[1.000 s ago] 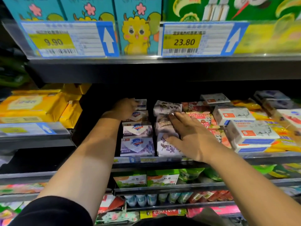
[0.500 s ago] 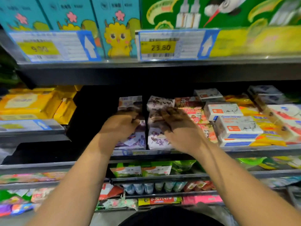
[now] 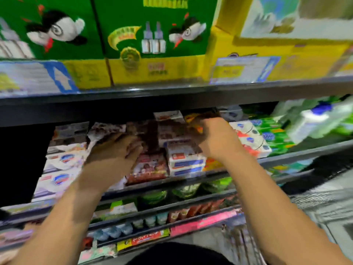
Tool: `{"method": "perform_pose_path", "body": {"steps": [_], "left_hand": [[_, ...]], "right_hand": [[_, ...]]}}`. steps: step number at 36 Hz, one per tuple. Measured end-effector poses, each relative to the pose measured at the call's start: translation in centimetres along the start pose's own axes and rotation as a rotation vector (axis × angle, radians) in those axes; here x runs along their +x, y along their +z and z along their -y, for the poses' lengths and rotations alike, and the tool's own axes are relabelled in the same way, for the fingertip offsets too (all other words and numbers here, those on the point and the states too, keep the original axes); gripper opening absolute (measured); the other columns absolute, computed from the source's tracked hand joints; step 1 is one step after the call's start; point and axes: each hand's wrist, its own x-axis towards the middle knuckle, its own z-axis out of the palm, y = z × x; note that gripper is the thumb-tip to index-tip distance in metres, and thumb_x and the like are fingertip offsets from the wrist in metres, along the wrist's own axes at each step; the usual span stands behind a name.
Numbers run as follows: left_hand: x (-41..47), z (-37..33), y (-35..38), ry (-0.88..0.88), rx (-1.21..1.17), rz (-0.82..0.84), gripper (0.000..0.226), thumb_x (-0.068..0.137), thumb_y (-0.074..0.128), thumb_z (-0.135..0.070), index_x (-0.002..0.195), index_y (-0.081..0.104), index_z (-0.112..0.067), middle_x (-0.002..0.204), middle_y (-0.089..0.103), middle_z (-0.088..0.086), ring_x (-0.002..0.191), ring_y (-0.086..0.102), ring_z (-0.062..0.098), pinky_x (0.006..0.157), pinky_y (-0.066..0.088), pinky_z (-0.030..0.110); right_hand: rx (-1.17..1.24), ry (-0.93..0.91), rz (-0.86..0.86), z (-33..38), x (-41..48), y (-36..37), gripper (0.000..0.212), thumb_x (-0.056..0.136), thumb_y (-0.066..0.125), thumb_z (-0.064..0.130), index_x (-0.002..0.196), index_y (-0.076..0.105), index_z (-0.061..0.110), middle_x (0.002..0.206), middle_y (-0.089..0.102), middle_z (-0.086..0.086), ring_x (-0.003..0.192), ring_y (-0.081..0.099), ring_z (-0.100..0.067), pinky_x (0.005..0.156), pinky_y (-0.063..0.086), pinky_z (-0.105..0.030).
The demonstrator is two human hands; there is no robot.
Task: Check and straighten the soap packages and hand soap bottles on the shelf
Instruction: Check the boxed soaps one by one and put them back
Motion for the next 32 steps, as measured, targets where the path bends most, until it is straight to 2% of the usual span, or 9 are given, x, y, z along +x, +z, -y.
{"method": "perform_pose_path", "body": {"steps": [3, 9, 13, 16, 19, 21, 26, 28, 32], "left_hand": [[2.0, -5.2, 0.5, -0.010, 0.011, 0.059, 0.045, 0.098, 0.043, -0.051, 0.140, 0.046, -0.034, 0.151, 0.040, -0.009, 0.134, 0.042, 0.020, 0.105, 0.039, 0.033], [5.3, -15.1, 4.1, 0.145, 0.046, 0.109, 0.054, 0.095, 0.037, -0.060, 0.145, 0.039, -0.038, 0.156, 0.030, -0.010, 0.140, 0.031, 0.025, 0.114, 0.030, 0.045], [6.2, -20.7, 6.7, 0.205, 0.152, 0.208, 0.052, 0.097, 0.042, -0.057, 0.143, 0.041, -0.033, 0.153, 0.035, -0.006, 0.138, 0.034, 0.027, 0.112, 0.033, 0.040], [6.1, -22.8, 8.0, 0.134, 0.169, 0.394, 0.054, 0.097, 0.040, -0.059, 0.145, 0.036, -0.033, 0.154, 0.034, -0.001, 0.138, 0.037, 0.028, 0.110, 0.036, 0.045], [5.9, -23.6, 8.4, 0.058, 0.167, 0.475, 0.059, 0.099, 0.037, -0.060, 0.151, 0.026, -0.034, 0.162, 0.020, -0.001, 0.145, 0.029, 0.028, 0.112, 0.034, 0.049], [6.1, -23.9, 8.3, 0.026, 0.177, 0.492, 0.062, 0.098, 0.037, -0.061, 0.152, 0.022, -0.035, 0.164, 0.013, -0.002, 0.147, 0.025, 0.028, 0.113, 0.033, 0.050], [5.7, -24.5, 8.7, 0.047, 0.325, 0.395, 0.055, 0.099, 0.037, -0.057, 0.147, 0.032, -0.032, 0.153, 0.033, 0.001, 0.134, 0.041, 0.030, 0.104, 0.042, 0.045], [5.2, -25.2, 9.4, 0.041, 0.295, 0.348, 0.053, 0.100, 0.038, -0.050, 0.148, 0.032, -0.028, 0.155, 0.032, 0.001, 0.136, 0.039, 0.031, 0.106, 0.040, 0.045], [4.5, -26.1, 10.9, 0.092, 0.212, 0.296, 0.066, 0.098, 0.041, -0.053, 0.152, 0.027, -0.018, 0.155, 0.034, 0.004, 0.136, 0.041, 0.026, 0.108, 0.040, 0.038]], "right_hand": [[-0.059, 0.008, 0.003, -4.6, -0.2, -1.3, 0.032, 0.091, 0.058, 0.039, 0.109, 0.072, 0.017, 0.103, 0.071, -0.016, 0.105, 0.062, -0.035, 0.084, 0.050, -0.039], [-0.051, 0.056, 0.023, -14.3, -1.3, -1.4, 0.035, 0.089, 0.065, 0.039, 0.114, 0.066, 0.013, 0.111, 0.062, -0.013, 0.111, 0.054, -0.034, 0.092, 0.044, -0.037], [0.036, 0.008, 0.192, -19.0, -2.5, -1.7, 0.062, 0.094, 0.056, 0.054, 0.145, 0.050, 0.020, 0.153, 0.042, -0.012, 0.144, 0.033, -0.027, 0.119, 0.026, -0.034], [0.093, -0.109, 0.208, -21.3, -3.1, -2.0, 0.064, 0.094, 0.058, 0.052, 0.147, 0.047, 0.018, 0.159, 0.035, -0.009, 0.148, 0.028, -0.022, 0.117, 0.016, -0.024], [0.141, -0.229, 0.208, -22.8, -3.5, -2.1, 0.072, 0.088, 0.050, 0.071, 0.129, 0.062, 0.013, 0.132, 0.058, -0.008, 0.121, 0.053, -0.022, 0.103, 0.043, -0.034], [0.166, -0.247, 0.202, -23.8, -3.6, -2.4, 0.058, 0.089, 0.061, 0.058, 0.130, 0.060, 0.016, 0.121, 0.061, -0.004, 0.112, 0.057, -0.021, 0.095, 0.049, -0.034], [0.168, -0.365, 0.077, -25.1, -4.0, -2.2, 0.057, 0.087, 0.076, 0.030, 0.140, 0.058, 0.018, 0.141, 0.056, -0.004, 0.128, 0.054, -0.021, 0.108, 0.041, -0.026], [0.146, -0.297, 0.050, -24.9, -4.6, -2.1, 0.054, 0.088, 0.075, 0.030, 0.139, 0.058, 0.024, 0.140, 0.057, -0.001, 0.125, 0.053, -0.020, 0.102, 0.036, -0.019], [0.062, -0.218, 0.025, -25.1, -5.3, -1.2, 0.050, 0.090, 0.069, 0.038, 0.138, 0.056, 0.033, 0.136, 0.058, 0.000, 0.127, 0.046, -0.023, 0.102, 0.034, -0.027]]}}
